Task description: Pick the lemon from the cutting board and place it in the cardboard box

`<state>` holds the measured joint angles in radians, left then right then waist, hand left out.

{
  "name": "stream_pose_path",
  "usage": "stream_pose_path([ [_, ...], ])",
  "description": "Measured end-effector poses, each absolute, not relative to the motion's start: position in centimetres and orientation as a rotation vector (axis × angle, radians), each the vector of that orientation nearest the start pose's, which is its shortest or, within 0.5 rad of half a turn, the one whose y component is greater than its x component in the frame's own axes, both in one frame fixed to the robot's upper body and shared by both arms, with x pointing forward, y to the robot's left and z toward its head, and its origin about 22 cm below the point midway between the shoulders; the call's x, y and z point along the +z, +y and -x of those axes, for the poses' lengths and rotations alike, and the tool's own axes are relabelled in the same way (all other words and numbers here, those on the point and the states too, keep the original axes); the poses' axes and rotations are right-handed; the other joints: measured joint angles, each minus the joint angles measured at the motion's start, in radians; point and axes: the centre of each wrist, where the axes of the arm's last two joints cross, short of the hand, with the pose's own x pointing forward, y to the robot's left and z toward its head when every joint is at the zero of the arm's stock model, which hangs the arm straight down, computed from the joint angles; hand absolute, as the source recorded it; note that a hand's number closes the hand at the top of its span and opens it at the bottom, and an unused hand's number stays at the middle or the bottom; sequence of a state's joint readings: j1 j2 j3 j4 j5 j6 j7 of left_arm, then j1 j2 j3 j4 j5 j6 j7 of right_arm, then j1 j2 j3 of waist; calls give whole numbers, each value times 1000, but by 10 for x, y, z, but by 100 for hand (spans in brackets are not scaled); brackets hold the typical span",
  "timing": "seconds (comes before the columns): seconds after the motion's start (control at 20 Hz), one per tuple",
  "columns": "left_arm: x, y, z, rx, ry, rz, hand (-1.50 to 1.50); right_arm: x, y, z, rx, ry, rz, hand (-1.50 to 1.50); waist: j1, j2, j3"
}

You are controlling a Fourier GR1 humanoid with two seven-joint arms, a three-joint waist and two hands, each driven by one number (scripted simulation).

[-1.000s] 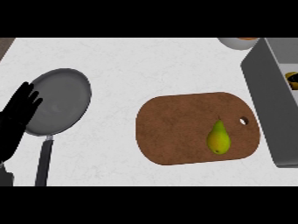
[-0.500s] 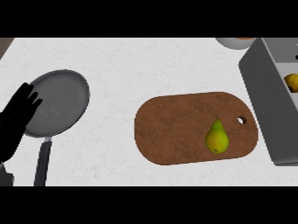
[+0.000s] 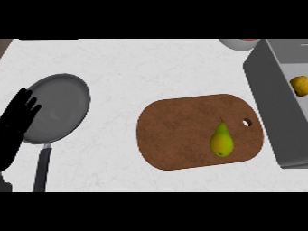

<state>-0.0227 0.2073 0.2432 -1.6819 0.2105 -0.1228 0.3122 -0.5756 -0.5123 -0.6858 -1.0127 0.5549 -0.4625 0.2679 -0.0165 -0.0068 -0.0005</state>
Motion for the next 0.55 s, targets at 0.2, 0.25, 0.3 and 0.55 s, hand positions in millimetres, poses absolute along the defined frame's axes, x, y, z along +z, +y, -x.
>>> stream_pose_path([
  [0.2,52,325,-238,66,-1438,-69,0,138,-472,-291,-505,-1295,1244,-150,1,1,0],
  [0.25,51,326,-238,63,-1441,-71,0,138,-477,-282,-499,-1301,1241,-150,3,2,0],
  [0.3,52,327,-238,63,-1439,-70,0,139,-481,-271,-495,-1305,1237,-150,3,2,0],
  [0.55,55,324,-239,58,-1438,-60,0,138,-497,-238,-479,-1314,1234,-150,10,4,0],
])
